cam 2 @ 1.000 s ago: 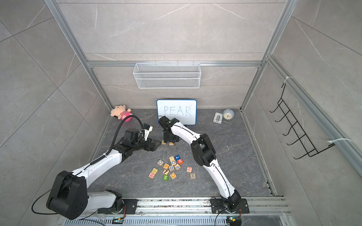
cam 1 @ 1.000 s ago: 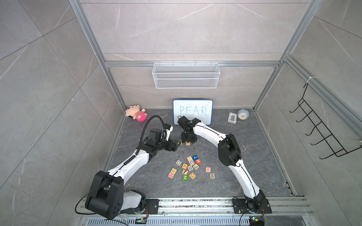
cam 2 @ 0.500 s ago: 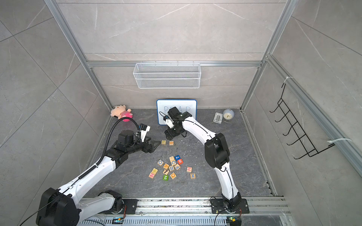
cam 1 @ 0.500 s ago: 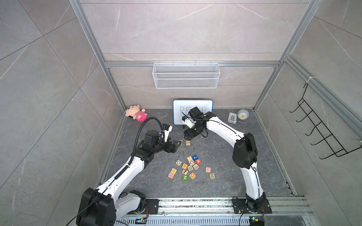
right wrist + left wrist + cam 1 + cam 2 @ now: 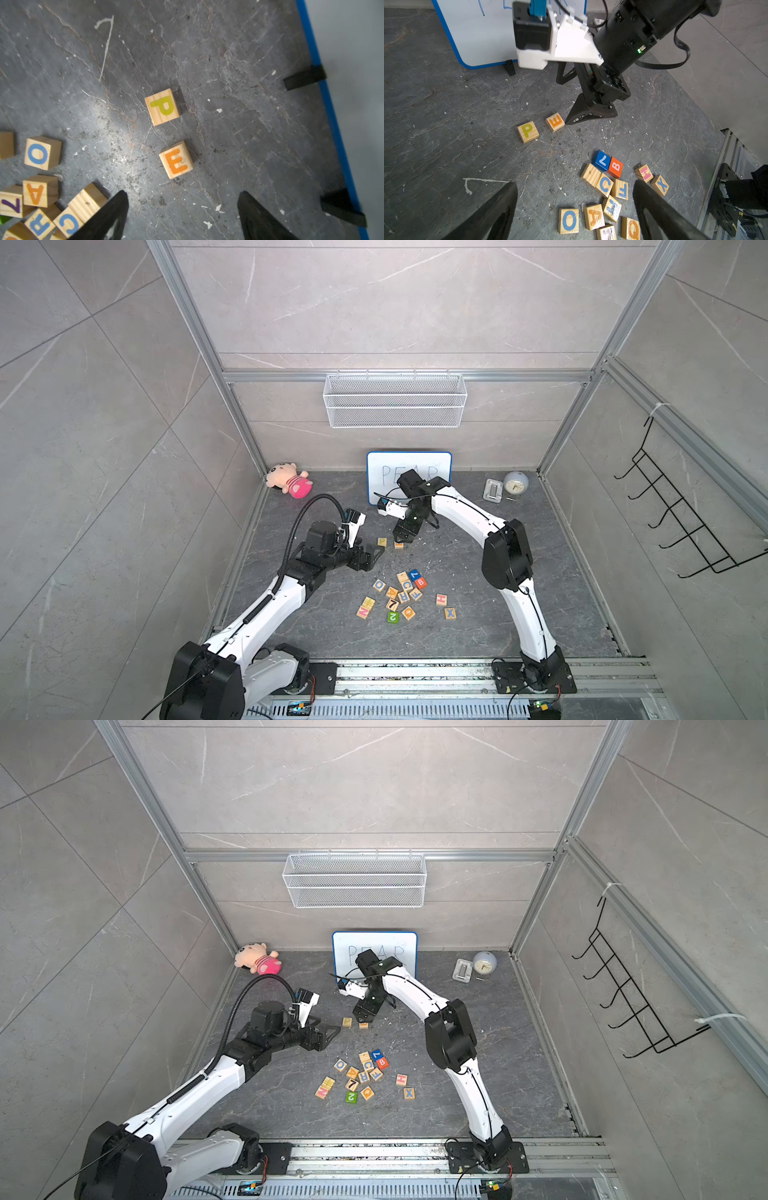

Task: Spell the uppercase word “pear” with letter blocks
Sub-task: Pick up the letter block from the center of the board.

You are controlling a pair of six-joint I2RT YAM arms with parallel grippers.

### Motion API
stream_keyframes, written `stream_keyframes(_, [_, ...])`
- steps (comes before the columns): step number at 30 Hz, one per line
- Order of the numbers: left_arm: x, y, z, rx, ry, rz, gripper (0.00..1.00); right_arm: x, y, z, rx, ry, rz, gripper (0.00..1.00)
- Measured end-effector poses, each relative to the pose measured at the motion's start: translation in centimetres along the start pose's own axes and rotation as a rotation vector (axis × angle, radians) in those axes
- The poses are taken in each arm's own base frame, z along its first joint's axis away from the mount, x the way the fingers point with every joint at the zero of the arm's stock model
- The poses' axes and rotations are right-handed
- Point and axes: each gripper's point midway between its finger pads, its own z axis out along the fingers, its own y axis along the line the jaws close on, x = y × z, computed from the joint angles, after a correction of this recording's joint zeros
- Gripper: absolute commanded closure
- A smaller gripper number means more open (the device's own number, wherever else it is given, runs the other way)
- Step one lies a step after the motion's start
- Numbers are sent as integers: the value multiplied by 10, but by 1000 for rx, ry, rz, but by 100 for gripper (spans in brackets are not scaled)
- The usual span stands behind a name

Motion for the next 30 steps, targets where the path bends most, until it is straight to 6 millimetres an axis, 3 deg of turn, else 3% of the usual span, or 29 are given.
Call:
stream_keyframes(13, [5, -1, -1, 1, 6, -1, 10, 10, 0, 36, -2, 91, -99, 19])
stream_keyframes(23, [9, -1, -2, 0, 12, -4, 11, 11, -4, 44, 35, 106, -134, 33])
stream_keyframes(30, [11, -2, -4, 0, 7, -2, 11, 19, 5, 57, 28, 138, -159, 25])
